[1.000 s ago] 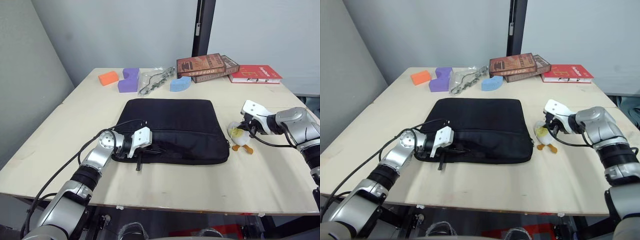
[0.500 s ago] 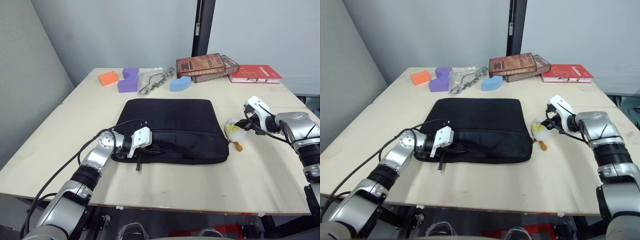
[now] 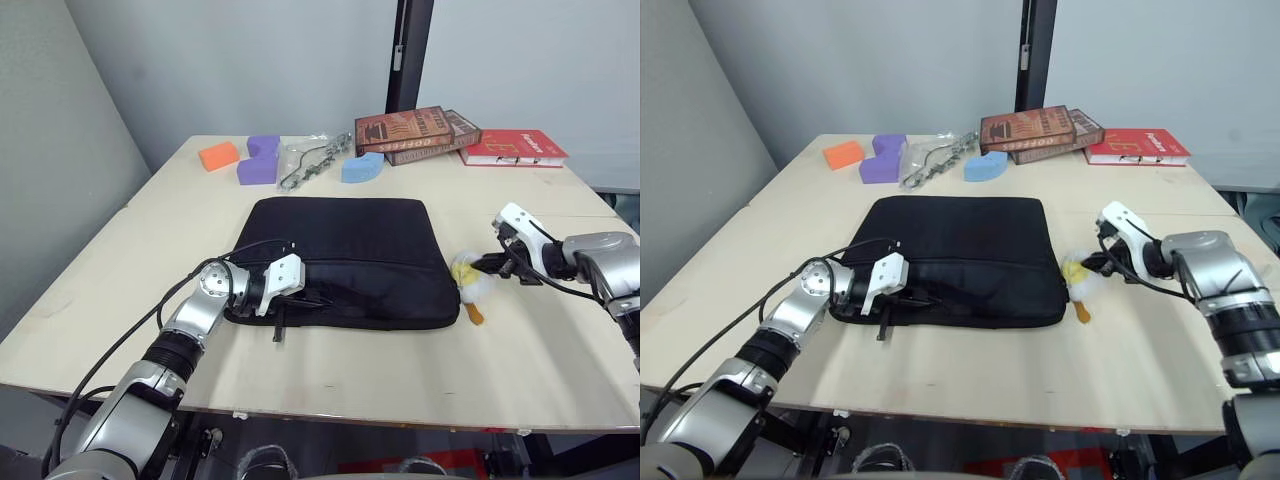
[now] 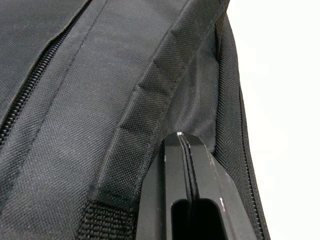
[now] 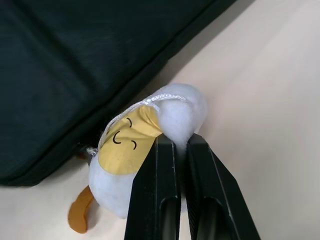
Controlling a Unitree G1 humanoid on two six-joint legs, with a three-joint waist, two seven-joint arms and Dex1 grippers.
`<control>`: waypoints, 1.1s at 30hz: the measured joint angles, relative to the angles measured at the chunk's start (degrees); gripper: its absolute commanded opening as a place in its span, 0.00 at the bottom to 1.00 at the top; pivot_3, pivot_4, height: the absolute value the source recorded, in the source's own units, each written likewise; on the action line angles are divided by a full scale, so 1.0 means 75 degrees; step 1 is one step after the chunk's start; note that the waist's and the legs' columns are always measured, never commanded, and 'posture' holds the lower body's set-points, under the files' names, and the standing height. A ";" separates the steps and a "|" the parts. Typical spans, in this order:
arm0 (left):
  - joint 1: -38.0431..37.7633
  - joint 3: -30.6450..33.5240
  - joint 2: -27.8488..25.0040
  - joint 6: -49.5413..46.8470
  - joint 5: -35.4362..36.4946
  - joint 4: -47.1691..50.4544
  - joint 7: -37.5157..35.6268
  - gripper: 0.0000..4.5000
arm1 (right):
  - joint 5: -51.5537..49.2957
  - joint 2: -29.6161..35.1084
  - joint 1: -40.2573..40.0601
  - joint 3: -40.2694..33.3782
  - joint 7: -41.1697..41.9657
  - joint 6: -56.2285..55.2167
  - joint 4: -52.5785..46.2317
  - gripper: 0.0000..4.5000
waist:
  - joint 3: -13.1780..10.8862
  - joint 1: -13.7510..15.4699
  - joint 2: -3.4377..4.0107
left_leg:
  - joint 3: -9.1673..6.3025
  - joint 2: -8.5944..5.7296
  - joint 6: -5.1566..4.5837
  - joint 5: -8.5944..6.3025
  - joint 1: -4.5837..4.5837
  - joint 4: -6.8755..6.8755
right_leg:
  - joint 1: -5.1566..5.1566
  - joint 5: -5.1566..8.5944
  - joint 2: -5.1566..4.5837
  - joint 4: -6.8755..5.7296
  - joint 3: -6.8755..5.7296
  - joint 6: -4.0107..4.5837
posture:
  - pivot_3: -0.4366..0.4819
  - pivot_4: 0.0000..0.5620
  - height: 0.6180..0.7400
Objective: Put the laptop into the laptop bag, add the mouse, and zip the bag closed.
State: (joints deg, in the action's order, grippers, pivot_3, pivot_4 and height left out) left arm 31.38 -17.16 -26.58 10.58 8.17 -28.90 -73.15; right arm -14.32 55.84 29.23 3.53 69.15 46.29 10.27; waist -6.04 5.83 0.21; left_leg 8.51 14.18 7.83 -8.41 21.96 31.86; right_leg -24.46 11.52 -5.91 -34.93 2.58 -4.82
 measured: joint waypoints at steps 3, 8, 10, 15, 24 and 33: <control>-0.0015 0.0001 -0.0008 -0.0018 0.0000 0.0010 0.0000 0.00 | -0.0279 0.0447 -0.0294 0.0075 0.0598 0.0242 -0.0266 0.01 | 0.0003 -0.0014 0.0001 | 0.0000 0.0000 0.0000 0.0000 -0.0004 -0.0003 | 0.0001 0.0004 0.0000 0.0003 0.0001 -0.0007 | 0.48 0.27 0.95; -0.0014 0.0001 -0.0004 -0.0049 0.0000 0.0011 0.0012 0.00 | -0.0583 0.0540 -0.0638 0.0137 0.1010 0.0364 -0.0302 0.01 | 0.0002 -0.0015 0.0001 | 0.0001 0.0000 0.0000 0.0000 -0.0002 -0.0003 | 0.0001 0.0036 0.0000 0.0003 0.0002 -0.0059 | 0.48 0.27 0.95; -0.0015 0.0001 -0.0005 -0.0051 0.0000 0.0011 0.0010 0.00 | -0.0638 0.0540 -0.0657 0.0135 0.1021 0.0389 -0.0300 0.01 | 0.0004 -0.0019 0.0003 | 0.0001 -0.0001 0.0000 0.0000 -0.0002 -0.0003 | 0.0001 0.0036 0.0000 0.0003 0.0003 -0.0059 | 0.48 0.27 0.95; -0.0016 0.0001 -0.0005 -0.0054 0.0000 0.0015 0.0004 0.00 | -0.0742 0.0482 -0.0657 0.0138 0.0985 0.0414 -0.0285 0.01 | 0.0004 -0.0016 0.0003 | 0.0002 -0.0001 0.0000 0.0000 -0.0002 -0.0003 | 0.0001 0.0028 0.0000 0.0002 0.0003 -0.0046 | 0.48 0.27 0.95; -0.0016 0.0001 -0.0012 -0.0109 0.0000 0.0055 -0.0008 0.00 | -0.0784 0.0531 -0.0726 0.0192 0.1089 0.0059 -0.0283 0.47 | 0.0003 -0.0013 0.0003 | 0.0002 0.0000 0.0000 0.0000 -0.0001 -0.0003 | 0.0001 0.0005 0.0000 0.0003 0.0001 -0.0009 | 0.48 0.27 0.95; -0.0030 0.0001 -0.0029 -0.0260 0.0001 0.0159 -0.0065 0.00 | -0.0883 0.0994 -0.0828 0.0083 0.1482 -0.0329 -0.0190 0.99 | 0.0004 -0.0015 0.0003 | 0.0004 0.0000 0.0000 0.0000 0.0000 -0.0003 | 0.0000 0.0004 -0.0001 0.0008 0.0003 -0.0006 | 0.48 0.27 0.95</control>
State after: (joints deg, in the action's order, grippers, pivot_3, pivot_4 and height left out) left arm 31.16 -17.15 -26.79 8.63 8.18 -27.71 -73.64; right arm -20.95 63.29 23.01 4.15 80.27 43.82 8.84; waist -6.01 5.71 0.23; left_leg 8.54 14.18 7.83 -8.41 21.96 31.84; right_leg -24.45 11.55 -5.92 -34.87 2.60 -4.87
